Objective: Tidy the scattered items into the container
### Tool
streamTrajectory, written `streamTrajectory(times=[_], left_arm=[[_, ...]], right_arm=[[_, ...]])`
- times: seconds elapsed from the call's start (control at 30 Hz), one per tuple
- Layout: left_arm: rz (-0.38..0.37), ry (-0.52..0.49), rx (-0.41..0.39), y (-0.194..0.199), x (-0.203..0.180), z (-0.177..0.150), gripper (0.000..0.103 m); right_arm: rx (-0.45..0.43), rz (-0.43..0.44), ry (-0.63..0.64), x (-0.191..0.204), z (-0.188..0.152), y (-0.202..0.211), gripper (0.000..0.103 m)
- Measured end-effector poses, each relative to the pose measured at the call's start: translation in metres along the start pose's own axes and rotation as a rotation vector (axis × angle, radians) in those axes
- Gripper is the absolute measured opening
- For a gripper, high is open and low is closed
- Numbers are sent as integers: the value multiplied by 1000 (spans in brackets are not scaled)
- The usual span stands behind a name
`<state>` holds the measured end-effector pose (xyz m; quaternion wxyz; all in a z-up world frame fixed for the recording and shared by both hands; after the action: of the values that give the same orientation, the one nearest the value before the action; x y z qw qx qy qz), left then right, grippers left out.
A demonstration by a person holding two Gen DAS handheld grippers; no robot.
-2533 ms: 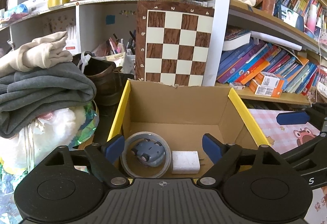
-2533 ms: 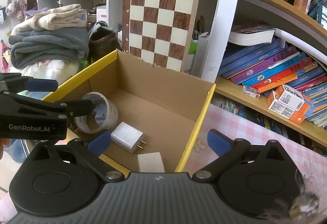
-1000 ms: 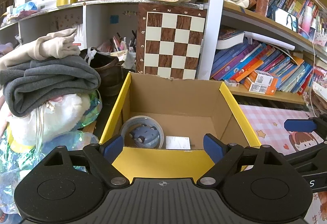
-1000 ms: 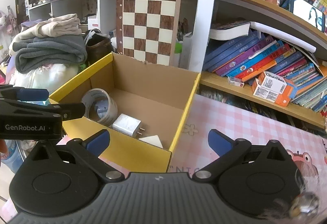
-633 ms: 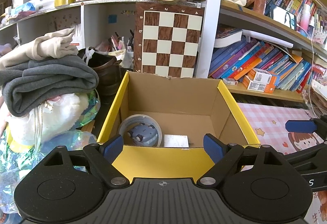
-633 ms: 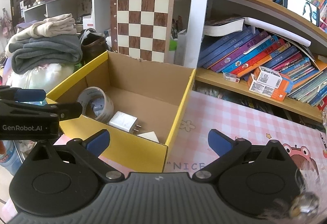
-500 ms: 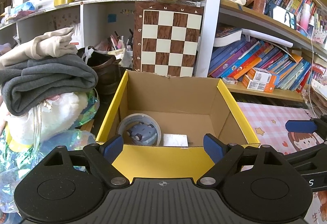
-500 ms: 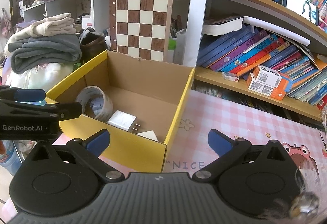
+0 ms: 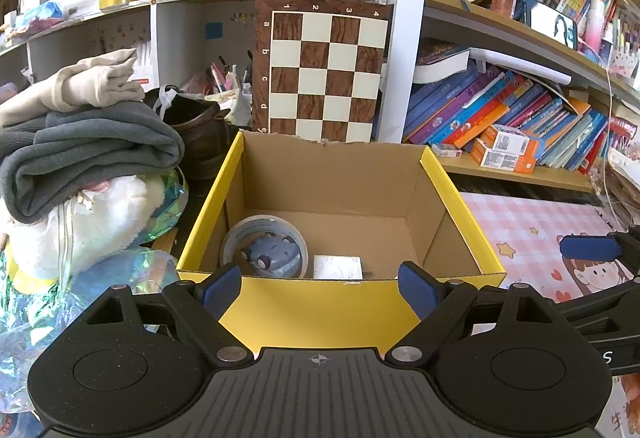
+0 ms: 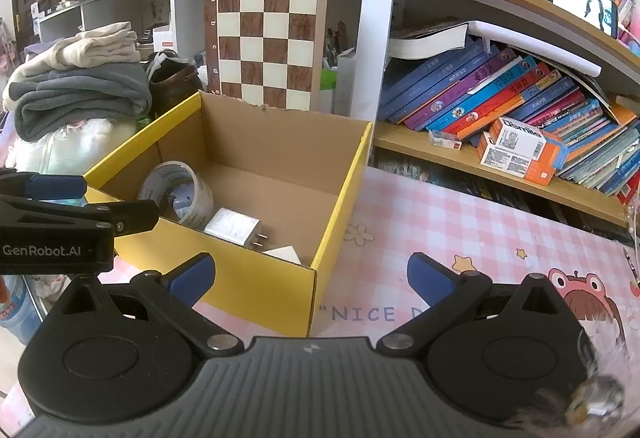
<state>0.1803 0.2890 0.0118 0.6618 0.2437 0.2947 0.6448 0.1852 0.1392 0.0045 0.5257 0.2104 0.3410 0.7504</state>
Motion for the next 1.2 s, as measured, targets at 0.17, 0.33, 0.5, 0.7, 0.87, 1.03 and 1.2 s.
streamTrajectory(times=[0.17,0.33,0.5,0.7,0.87,1.03,1.2], left_arm=[[4,-3,2,0,0,0,88],[3,-4,3,-1,-1,0,88],[-1,-7,8,-2,-4,0,88],[-13,-18,17,-6,-12,-1,88],[-17,-29,18,-6,-18,-1,88],[-17,-37,21,-4,-21,-4,88],[-6,-33,26,-3,-17,-8,88]], right_arm=[[-1,1,-5,0,-1,-1,103],[0,-3,-9,-2,-1,-2,103],[3,-9,-16,-5,-3,-2,103],[7,-21,-25,-11,-7,-2,103],[4,-26,-36,-14,-11,-1,103],[3,-21,-44,-11,-15,-1,103],[4,-18,-35,-6,-17,-2,103]])
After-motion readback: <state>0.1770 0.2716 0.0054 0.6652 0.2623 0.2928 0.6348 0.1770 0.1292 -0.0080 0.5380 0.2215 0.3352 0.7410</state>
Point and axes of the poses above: each gripper's, at about its wrist camera, not at the fingertips, and y roughly against the way its jaws point, x to its left, z to its top, the point moved 10 cm from there along -y, roughly the way its jaws point, and after that the axes turned 9 degrees about x, right-handed, at the moved point
